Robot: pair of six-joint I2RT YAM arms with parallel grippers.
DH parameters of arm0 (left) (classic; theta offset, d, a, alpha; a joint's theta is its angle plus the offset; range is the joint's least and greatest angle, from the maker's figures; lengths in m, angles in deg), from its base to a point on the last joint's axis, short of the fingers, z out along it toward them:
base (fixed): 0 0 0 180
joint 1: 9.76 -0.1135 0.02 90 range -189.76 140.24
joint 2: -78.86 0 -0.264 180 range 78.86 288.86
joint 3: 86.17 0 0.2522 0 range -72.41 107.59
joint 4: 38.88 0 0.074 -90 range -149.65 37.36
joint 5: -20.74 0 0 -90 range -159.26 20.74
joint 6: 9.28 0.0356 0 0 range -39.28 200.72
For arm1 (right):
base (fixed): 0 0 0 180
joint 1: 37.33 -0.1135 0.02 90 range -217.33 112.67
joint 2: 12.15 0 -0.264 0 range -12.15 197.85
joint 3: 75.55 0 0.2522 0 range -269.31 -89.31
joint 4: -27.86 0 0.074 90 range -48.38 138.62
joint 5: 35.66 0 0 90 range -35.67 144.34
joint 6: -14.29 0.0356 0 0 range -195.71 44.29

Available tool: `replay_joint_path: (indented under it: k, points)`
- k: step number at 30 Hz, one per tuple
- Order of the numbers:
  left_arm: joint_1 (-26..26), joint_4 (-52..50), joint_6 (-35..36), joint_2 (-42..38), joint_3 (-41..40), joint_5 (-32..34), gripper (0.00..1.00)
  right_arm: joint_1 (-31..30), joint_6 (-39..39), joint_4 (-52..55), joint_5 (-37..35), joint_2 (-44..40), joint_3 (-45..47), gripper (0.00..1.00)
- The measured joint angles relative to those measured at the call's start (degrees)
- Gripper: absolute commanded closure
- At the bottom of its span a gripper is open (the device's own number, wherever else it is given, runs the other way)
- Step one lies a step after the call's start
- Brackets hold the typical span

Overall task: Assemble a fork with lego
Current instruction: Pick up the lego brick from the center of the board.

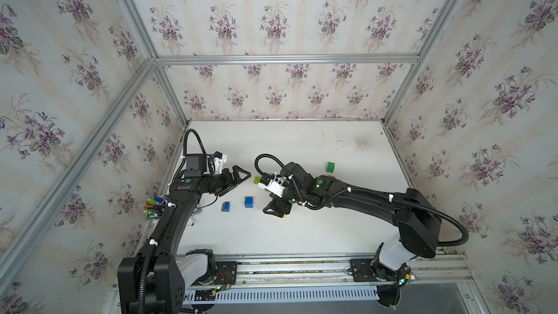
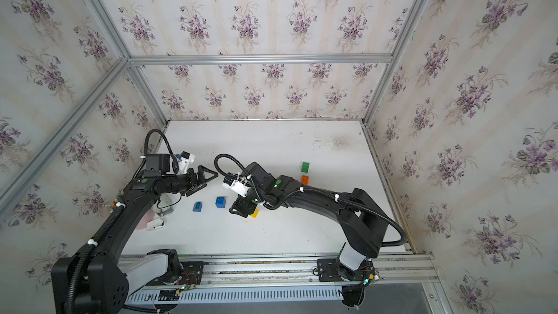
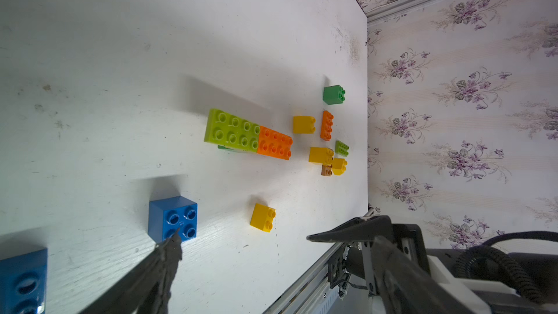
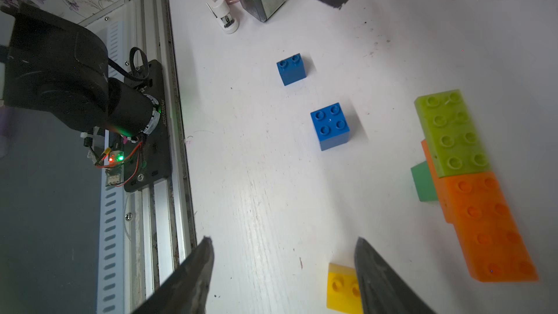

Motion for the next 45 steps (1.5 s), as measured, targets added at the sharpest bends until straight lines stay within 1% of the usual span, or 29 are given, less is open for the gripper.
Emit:
replay_joint_path:
  k: [4, 6, 7, 12, 16, 21, 27, 35, 41, 45]
  points:
    - [-0.6, -0.4, 0.1, 0.0, 0.1, 1.1, 0.0, -1.5, -0.3, 1.4, 1.1, 4.4, -2.7, 0.33]
    - [-1.5, -0.8, 0.1, -0.1, 0.1, 1.7, 0.0, -1.6, -0.5, 2.6, 1.3, 6.5, -4.7, 0.39]
    - [-2.1, -1.1, 0.0, 0.0, 0.1, 1.9, 0.0, -1.8, -0.5, 2.8, 1.2, 7.3, -5.6, 0.4]
    - [-6.2, -2.1, -0.7, 0.5, -0.6, 2.5, 0.0, -2.5, -1.5, 3.0, -0.7, 10.8, -8.3, 0.34]
    - [-9.0, -3.6, -1.1, 0.7, -0.9, 2.5, 0.0, -3.5, -3.2, 3.7, -3.7, 14.0, -11.3, 0.33]
    - [-13.9, -5.0, -1.7, 0.7, -2.3, 1.7, 0.0, -3.7, -5.1, 4.3, -7.6, 16.8, -15.0, 0.3]
    - [-17.3, -6.2, -1.2, 1.4, -2.4, -0.2, 0.0, -3.6, -7.6, 6.8, -10.5, 20.9, -20.2, 0.3]
    - [-20.1, -6.4, -0.4, 2.0, -3.4, -2.1, 0.0, -3.7, -10.4, 9.1, -12.3, 25.7, -25.7, 0.31]
    - [-21.0, -6.4, 0.5, 2.1, -3.7, -3.0, 0.0, -3.4, -11.7, 10.7, -12.9, 28.7, -29.3, 0.32]
    - [-21.5, -6.4, 0.7, 2.5, -3.9, -3.3, 0.0, -3.2, -12.2, 11.3, -12.9, 30.2, -31.1, 0.36]
